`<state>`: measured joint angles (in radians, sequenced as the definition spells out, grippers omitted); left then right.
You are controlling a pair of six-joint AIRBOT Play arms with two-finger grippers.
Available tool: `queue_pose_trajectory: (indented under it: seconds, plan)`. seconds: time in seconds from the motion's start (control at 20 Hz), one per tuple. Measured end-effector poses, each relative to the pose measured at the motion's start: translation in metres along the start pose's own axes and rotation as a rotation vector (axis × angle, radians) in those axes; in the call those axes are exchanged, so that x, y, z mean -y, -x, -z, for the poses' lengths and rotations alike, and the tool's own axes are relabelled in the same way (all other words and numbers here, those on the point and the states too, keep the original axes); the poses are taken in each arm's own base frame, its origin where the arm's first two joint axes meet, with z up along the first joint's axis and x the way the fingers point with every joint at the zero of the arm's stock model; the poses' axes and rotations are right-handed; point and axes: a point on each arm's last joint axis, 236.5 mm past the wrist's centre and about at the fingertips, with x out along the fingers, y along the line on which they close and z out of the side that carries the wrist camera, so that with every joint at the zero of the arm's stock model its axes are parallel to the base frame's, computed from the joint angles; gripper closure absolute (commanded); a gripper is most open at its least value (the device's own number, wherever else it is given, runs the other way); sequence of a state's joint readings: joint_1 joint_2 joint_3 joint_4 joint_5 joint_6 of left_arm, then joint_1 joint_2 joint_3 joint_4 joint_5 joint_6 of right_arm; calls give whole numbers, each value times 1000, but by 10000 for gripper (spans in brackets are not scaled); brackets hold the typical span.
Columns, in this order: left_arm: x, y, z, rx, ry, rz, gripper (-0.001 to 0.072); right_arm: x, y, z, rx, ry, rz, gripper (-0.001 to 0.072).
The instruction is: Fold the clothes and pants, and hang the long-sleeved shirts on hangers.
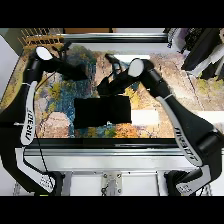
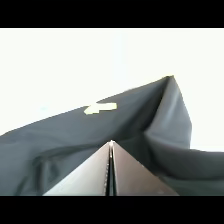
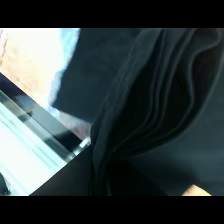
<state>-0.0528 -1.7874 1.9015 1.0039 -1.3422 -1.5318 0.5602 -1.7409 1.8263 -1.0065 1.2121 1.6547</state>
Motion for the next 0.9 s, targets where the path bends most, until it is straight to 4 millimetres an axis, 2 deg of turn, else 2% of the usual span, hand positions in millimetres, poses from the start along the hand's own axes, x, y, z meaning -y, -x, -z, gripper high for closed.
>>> queue_pose_trajectory:
  seconds: [0.05,0.1,0.15,0.2,0.3,0.35,0.45,0.55,0.65,0.7,0.8,0.9]
  plan:
    - [-7,12,-3,16,7,-12,701,-6,-24,1,-1,-3,-14,540]
    - [-12,24,-5,34,15,-22,700,-12,-47,2,2,-6,-31,330]
    - [-18,35,-8,51,22,-31,700,-19,-69,2,13,-9,-55,166]
    - [-22,44,-10,63,28,-38,700,-29,-89,3,25,-6,-88,56]
    - [-29,60,-13,89,38,-49,700,-59,-117,2,63,28,-190,52]
    - [-31,67,-15,106,41,-54,701,-75,-122,1,83,53,-245,60]
    - [-33,83,-19,142,41,-64,701,-97,-116,-9,134,95,-326,60]
    - [-33,97,-22,174,30,-88,701,-99,-98,-22,180,124,-352,61]
    - [-33,107,-18,189,10,-131,700,-80,-72,-34,212,128,-330,61]
    - [-33,109,-13,191,2,-150,700,-59,-60,-35,213,121,-293,60]
    - [-31,105,4,176,-7,-177,700,-1,-35,-28,207,76,-189,60]
    - [-26,95,26,154,-15,-185,700,74,-11,-7,181,-22,-56,58]
